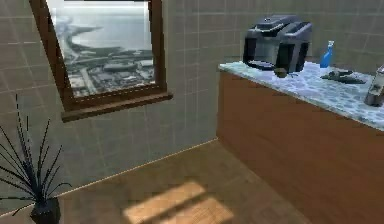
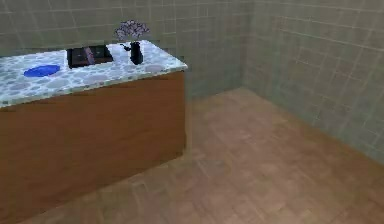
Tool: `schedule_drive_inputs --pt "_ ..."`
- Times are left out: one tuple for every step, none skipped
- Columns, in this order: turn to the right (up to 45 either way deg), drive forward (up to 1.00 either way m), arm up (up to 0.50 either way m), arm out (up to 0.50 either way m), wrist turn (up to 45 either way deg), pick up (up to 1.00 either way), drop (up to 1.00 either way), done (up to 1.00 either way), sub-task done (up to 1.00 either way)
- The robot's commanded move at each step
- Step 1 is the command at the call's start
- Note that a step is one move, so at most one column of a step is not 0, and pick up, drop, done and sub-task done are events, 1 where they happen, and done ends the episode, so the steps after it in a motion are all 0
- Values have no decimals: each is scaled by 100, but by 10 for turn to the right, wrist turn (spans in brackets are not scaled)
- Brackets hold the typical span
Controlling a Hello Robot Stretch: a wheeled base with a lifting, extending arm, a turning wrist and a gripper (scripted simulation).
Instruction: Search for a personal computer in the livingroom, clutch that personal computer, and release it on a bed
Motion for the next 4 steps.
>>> schedule_drive_inputs --pt "450 0 0 0 0 0 0 0 0" --pt "450 0 0 0 0 0 0 0 0" --pt "450 0 0 0 0 0 0 0 0" --pt "240 0 0 0 0 0 0 0 0"
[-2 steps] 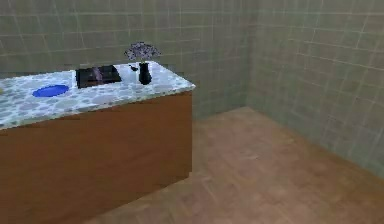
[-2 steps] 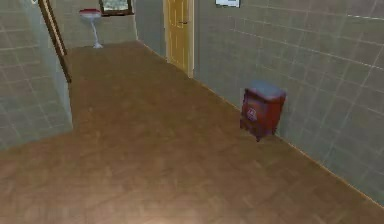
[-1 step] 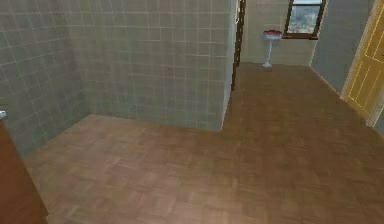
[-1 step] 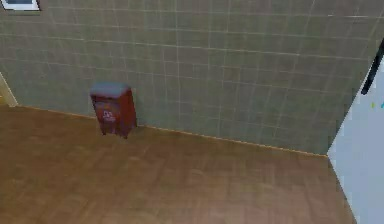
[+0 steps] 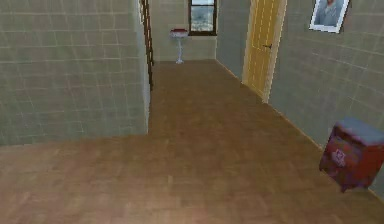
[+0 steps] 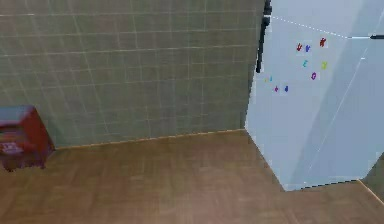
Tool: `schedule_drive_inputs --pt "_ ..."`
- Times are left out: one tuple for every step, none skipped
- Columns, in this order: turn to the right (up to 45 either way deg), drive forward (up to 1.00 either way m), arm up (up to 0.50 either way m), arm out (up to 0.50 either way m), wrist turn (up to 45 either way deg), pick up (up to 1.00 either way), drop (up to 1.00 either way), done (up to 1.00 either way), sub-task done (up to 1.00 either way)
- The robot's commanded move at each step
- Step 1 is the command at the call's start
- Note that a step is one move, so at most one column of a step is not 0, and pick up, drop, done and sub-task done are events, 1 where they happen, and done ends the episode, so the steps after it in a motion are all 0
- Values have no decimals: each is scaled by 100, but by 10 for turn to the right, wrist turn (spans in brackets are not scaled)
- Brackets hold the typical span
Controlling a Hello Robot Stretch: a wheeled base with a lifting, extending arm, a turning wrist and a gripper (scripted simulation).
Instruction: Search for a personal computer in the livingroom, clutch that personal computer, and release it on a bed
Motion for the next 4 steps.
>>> schedule_drive_inputs --pt "0 100 0 0 0 0 0 0 0" --pt "0 100 0 0 0 0 0 0 0" --pt "0 80 0 0 0 0 0 0 0" --pt "-60 0 0 0 0 0 0 0 0"
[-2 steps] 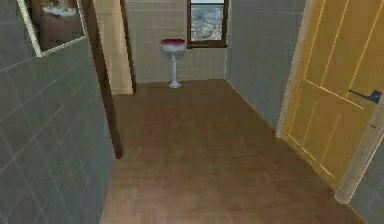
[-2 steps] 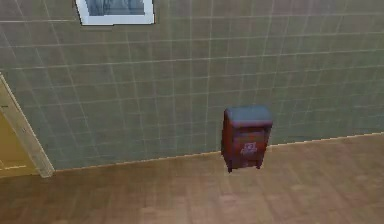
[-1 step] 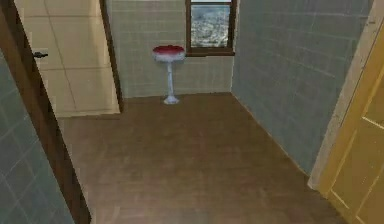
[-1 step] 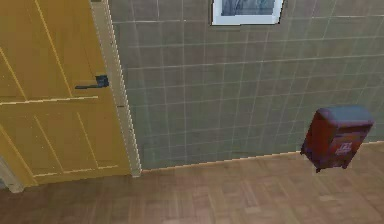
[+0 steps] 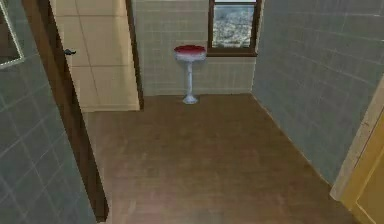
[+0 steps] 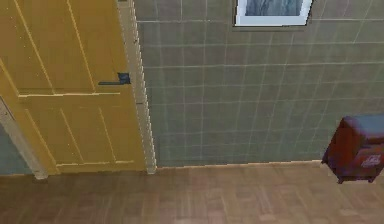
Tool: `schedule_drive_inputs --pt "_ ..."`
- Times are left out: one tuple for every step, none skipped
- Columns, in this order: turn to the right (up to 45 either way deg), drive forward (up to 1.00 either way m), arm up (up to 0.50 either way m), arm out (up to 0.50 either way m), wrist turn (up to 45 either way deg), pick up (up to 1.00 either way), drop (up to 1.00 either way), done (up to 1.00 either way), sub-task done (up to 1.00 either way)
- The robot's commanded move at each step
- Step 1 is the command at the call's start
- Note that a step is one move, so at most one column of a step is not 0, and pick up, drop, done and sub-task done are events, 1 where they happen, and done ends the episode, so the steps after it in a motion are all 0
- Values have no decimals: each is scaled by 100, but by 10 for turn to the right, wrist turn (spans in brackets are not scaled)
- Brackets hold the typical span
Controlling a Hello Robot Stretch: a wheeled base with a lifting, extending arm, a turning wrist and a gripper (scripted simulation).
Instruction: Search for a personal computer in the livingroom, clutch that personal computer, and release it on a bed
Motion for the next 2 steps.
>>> schedule_drive_inputs --pt "0 100 0 0 0 0 0 0 0" --pt "-90 0 0 0 0 0 0 0 0"
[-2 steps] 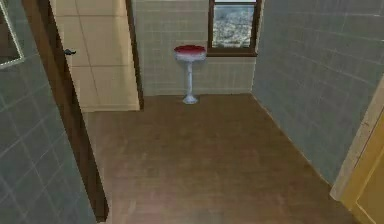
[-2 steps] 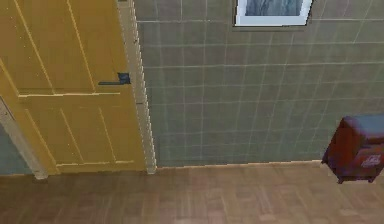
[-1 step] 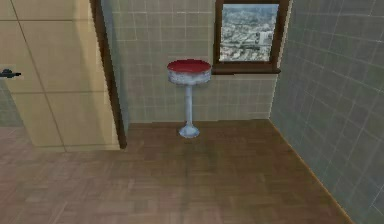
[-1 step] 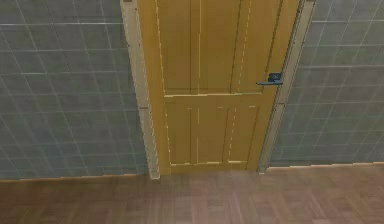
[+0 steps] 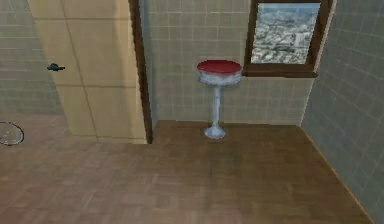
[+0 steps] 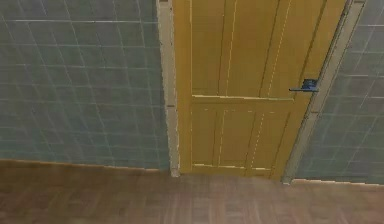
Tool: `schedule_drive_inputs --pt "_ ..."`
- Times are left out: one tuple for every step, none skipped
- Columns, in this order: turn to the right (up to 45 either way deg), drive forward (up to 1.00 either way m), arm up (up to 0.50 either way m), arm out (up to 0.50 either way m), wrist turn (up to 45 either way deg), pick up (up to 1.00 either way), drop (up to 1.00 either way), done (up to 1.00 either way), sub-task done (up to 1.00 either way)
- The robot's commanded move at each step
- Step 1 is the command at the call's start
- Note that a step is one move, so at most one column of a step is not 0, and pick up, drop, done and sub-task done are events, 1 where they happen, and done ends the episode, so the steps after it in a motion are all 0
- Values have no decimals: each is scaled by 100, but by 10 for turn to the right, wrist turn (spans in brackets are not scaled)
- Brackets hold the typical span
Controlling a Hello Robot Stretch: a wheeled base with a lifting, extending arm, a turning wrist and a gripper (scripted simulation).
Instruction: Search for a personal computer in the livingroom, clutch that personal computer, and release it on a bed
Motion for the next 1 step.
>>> schedule_drive_inputs --pt "0 35 0 0 0 0 0 0 0"
